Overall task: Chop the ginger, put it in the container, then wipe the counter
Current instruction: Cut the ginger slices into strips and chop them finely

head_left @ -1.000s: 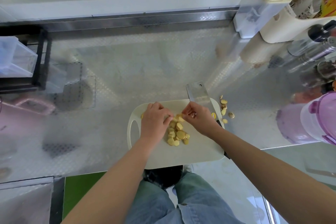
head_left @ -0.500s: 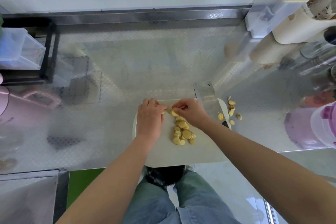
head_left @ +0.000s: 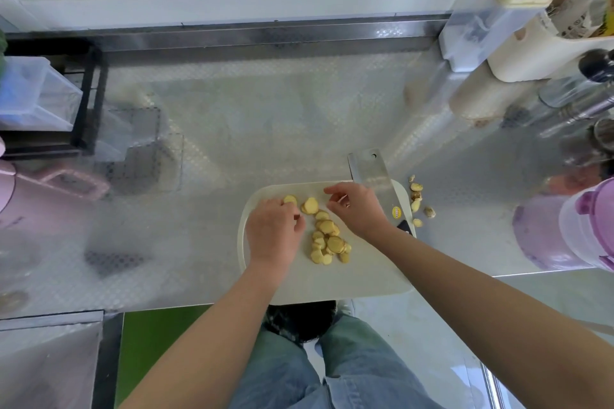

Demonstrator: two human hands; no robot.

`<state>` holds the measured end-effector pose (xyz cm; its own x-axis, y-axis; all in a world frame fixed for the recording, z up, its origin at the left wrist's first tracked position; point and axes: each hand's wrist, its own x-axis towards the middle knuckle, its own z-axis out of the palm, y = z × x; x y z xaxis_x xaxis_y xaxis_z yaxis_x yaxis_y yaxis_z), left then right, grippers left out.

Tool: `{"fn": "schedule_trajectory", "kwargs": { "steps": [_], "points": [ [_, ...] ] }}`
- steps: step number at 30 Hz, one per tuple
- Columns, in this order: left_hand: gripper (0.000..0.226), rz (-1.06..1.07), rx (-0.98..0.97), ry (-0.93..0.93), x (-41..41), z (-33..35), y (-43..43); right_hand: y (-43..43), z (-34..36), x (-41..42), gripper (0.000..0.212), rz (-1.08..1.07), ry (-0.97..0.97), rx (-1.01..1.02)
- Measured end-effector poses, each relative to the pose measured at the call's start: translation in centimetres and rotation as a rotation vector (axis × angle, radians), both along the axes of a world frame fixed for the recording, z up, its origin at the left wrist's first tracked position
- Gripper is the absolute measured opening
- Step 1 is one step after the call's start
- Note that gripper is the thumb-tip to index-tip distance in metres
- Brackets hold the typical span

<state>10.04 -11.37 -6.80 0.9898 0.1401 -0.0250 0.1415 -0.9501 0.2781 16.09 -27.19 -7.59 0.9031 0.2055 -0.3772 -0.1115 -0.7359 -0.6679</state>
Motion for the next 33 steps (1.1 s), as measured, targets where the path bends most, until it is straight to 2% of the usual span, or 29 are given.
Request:
{"fn": "schedule_trajectory", "kwargs": {
  "steps": [3, 7, 10, 14, 20, 26, 31, 33],
  "points": [
    [0.019, 0.161, -0.137, 0.164, -0.4, 0.1, -1.2, 1.1, -0.1, -0.1, 0.032, 0.054, 0.039, -0.006],
    [0.018, 0.361, -0.481, 0.218, 0.0, -0.3, -1.9, 1.7, -0.1, -0.5, 0.034, 0.117, 0.049, -0.041],
    [0.021, 0.444, -0.609, 0.257, 0.2, -0.4, -1.8, 1.2, 0.3, -0.5, 0.031, 0.188, 0.029, -0.014],
    [0.02, 0.424, -0.541, 0.22, -0.4, -0.5, -1.4, -0.4, 1.1, -0.6, 0.033, 0.146, -0.042, 0.017],
    [0.011, 0.318, -0.436, 0.172, -2.5, -0.7, -1.6, -1.8, 1.5, -2.7, 0.006, 0.263, 0.005, -0.058],
    [0.01, 0.218, -0.435, 0.207, -4.6, -1.2, -2.2, -2.3, 1.3, -4.8, 0.022, 0.286, -0.009, -0.215],
    [0.021, 0.204, -0.473, 0.197, -5.5, -1.7, -2.7, -2.7, 0.2, -5.3, 0.013, 0.222, -0.023, -0.082],
    [0.021, 0.209, -0.48, 0.196, -5.8, -1.8, -2.8, -2.9, 0.1, -5.4, 0.012, 0.263, -0.042, -0.061]
  ]
}}
